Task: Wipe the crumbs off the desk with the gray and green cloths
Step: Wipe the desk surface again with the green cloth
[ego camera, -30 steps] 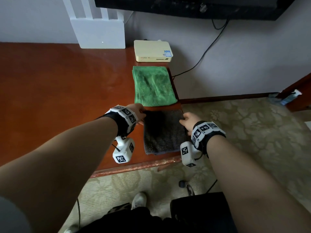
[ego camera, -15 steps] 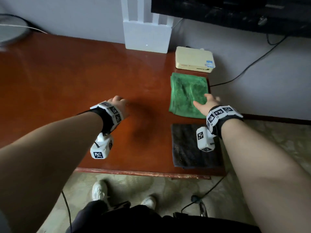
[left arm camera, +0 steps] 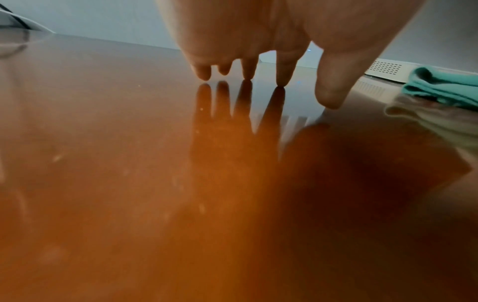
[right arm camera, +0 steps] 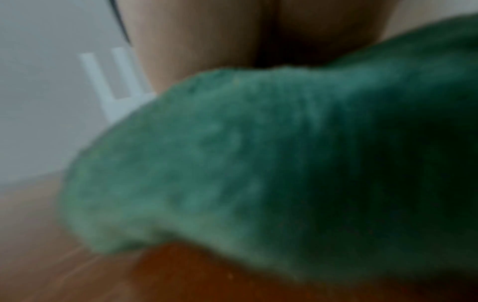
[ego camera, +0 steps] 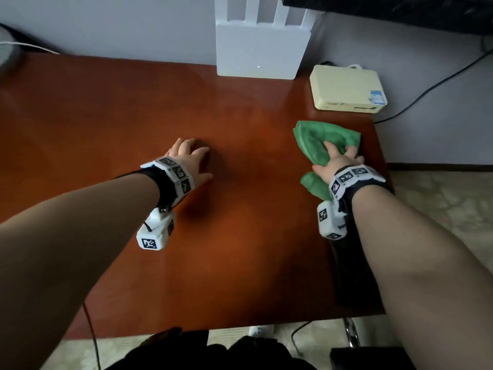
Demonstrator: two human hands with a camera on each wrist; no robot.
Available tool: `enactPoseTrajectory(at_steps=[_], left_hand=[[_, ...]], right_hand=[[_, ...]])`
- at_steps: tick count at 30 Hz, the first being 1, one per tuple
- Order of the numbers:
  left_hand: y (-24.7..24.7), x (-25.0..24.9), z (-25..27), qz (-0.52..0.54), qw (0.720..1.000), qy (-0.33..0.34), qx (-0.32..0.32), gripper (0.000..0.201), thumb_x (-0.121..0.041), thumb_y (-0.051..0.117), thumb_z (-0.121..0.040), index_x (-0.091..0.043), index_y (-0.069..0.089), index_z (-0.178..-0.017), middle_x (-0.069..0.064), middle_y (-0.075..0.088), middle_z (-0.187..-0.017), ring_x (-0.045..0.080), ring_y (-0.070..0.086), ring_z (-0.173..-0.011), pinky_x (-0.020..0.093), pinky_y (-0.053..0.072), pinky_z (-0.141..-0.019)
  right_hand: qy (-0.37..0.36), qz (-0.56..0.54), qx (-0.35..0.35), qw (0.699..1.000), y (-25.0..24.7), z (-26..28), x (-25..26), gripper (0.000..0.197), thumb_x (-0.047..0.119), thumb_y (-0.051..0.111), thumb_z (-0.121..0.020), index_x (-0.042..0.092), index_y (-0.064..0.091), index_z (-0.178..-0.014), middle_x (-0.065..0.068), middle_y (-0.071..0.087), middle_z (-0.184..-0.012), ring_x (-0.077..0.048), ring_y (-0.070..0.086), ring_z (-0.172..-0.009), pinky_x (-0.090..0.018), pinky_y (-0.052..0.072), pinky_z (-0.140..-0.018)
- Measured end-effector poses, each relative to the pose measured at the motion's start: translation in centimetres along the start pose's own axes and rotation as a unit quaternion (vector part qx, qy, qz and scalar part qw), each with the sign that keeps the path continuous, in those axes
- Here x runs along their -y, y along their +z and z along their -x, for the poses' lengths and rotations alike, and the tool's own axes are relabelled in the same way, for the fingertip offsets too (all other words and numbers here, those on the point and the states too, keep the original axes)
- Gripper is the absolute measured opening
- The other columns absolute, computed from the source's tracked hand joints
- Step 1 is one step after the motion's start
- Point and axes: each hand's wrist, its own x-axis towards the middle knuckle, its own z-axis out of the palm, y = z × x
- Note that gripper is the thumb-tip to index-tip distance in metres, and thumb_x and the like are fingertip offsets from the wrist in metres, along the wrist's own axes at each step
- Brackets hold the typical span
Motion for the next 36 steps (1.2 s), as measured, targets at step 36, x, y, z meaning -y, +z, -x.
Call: enactPoseTrajectory(at_steps=[36], left_hand=[[-1.7, 1.7, -6.1, -0.108, 0.989, 0.021, 0.102, 0.087, -0.072, 0.028, -0.083, -0.036, -0.024, -0.142, 0.001, -0.035, -0.15, 0.03, -0.029, -0.139, 0.053, -0.011, -0.114]], right_hand=[[-0.202, 0.059, -0.015, 0.977, -2.7, -5.3, 10.7, 0.067, 0.036, 0.05, -0.087, 0.045, 0.017, -0.145, 0.007, 0.004, -0.157, -0.032, 0.014, -0.139, -0.042, 0.029, -0.111]])
